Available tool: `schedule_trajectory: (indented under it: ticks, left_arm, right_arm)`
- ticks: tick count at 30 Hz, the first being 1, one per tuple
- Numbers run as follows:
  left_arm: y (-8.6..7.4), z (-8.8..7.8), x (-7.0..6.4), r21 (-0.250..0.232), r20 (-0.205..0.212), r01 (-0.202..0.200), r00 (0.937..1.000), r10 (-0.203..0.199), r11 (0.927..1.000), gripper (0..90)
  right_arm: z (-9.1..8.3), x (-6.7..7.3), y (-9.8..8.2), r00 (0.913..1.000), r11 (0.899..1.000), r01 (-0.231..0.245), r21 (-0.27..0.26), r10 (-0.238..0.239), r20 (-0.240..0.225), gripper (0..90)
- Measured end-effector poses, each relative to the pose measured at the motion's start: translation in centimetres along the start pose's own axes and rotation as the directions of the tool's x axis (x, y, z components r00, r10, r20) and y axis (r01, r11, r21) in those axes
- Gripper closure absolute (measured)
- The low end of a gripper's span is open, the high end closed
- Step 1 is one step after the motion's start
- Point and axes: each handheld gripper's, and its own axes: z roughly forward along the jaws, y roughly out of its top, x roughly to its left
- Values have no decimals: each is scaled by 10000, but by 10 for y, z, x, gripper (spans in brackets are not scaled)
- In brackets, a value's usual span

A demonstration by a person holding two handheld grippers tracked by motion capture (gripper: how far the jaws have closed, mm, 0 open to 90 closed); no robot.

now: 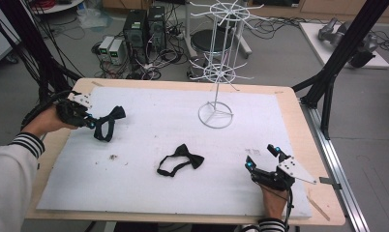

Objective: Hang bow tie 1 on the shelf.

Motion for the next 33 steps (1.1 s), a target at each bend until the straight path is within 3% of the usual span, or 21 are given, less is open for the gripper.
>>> schedule_trajectory:
  ticks: [3,7,11,17,23,26,29,33]
  left_arm:
    - [2,-4,-3,-323,39,91,10000,-89,9994,820]
    - [6,-10,-9,-610,-258,-30,9997,14,9981,821]
    - [9,-17,-16,-1494,-344,151,9992,-204,9887,822]
    - [13,-25,-28,-1995,-266,102,9995,-158,9798,821]
    - [20,-27,-39,-2976,-66,306,9994,-341,9542,821]
    - [27,-25,-46,-3067,-36,19,10000,-31,9518,821]
    - [33,-23,-53,-3202,125,-3,9999,45,9474,821]
    - [40,-19,-63,-3546,169,-42,9998,109,9350,821]
  right_arm:
    - [0,0,0,10000,10000,4,3,-4,-7,95]
    - [0,0,0,10000,10000,-9,7,9,-10,95]
    - [0,0,0,10000,10000,72,-2,-72,-1,95]
    - [0,-1,0,10000,10000,49,-31,-49,28,95]
    - [1,-2,1,10000,10000,-44,82,44,-11,94]
    - [1,-2,1,9999,9998,-130,166,131,-59,94]
    - [2,-3,1,9996,9994,-216,277,221,-154,95]
    - [3,-4,2,9996,9992,-242,315,247,-153,95]
